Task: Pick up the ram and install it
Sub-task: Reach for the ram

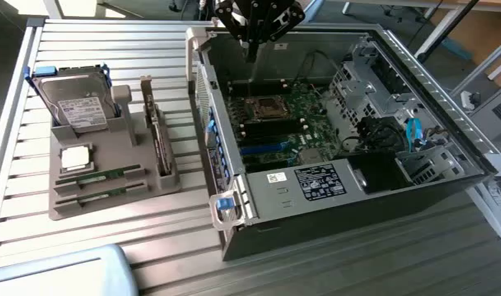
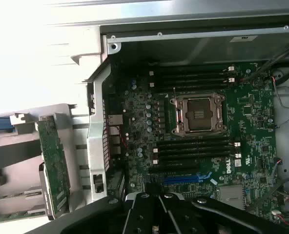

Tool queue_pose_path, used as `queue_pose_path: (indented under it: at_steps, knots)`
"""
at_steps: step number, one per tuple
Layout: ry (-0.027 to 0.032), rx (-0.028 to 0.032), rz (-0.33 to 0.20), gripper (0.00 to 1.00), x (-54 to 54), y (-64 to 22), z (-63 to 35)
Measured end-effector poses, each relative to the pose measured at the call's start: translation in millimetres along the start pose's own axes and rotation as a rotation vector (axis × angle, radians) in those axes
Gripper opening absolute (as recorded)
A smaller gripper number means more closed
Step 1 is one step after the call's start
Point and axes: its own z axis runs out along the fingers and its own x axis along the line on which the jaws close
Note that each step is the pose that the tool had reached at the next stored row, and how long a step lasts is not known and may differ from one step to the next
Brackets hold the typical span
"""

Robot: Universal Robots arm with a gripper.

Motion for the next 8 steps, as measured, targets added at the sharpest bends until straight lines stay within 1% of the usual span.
queue_pose_path:
  at_steps: [8]
  knots:
    - [0.0, 0.0, 0.0, 0.11, 0.0, 0.0, 0.0]
